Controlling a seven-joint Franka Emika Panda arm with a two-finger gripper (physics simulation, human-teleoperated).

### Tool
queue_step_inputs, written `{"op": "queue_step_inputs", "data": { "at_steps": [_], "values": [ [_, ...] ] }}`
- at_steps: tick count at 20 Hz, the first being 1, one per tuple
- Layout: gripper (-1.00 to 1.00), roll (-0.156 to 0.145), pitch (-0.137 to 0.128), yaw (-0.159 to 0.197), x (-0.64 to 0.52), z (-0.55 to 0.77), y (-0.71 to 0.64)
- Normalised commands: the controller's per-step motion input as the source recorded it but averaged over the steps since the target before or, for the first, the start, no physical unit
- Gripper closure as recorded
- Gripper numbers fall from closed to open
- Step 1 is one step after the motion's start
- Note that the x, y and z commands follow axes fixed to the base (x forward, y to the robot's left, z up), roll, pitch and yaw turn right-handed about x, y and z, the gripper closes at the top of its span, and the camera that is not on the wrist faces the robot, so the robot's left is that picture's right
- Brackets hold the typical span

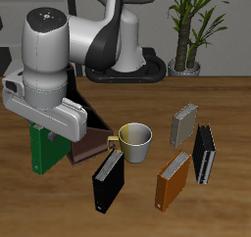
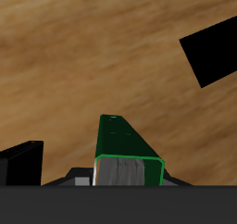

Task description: Place the green book into the right desk caddy's front compartment

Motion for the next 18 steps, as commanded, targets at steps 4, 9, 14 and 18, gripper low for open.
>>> {"op": "queue_step_inputs", "data": {
  "at_steps": [4,9,14,18],
  "values": [
    [1.00,-0.014,-0.097,0.044,-0.49,0.85,-0.14],
    [1.00,-0.003,-0.102,0.062,-0.53,0.78,-0.06],
    [1.00,-0.008,-0.089,0.035,-0.59,0.76,-0.01],
    [1.00,0.032,-0.055,0.078,-0.42,0.43,0.13]
  ]
}}
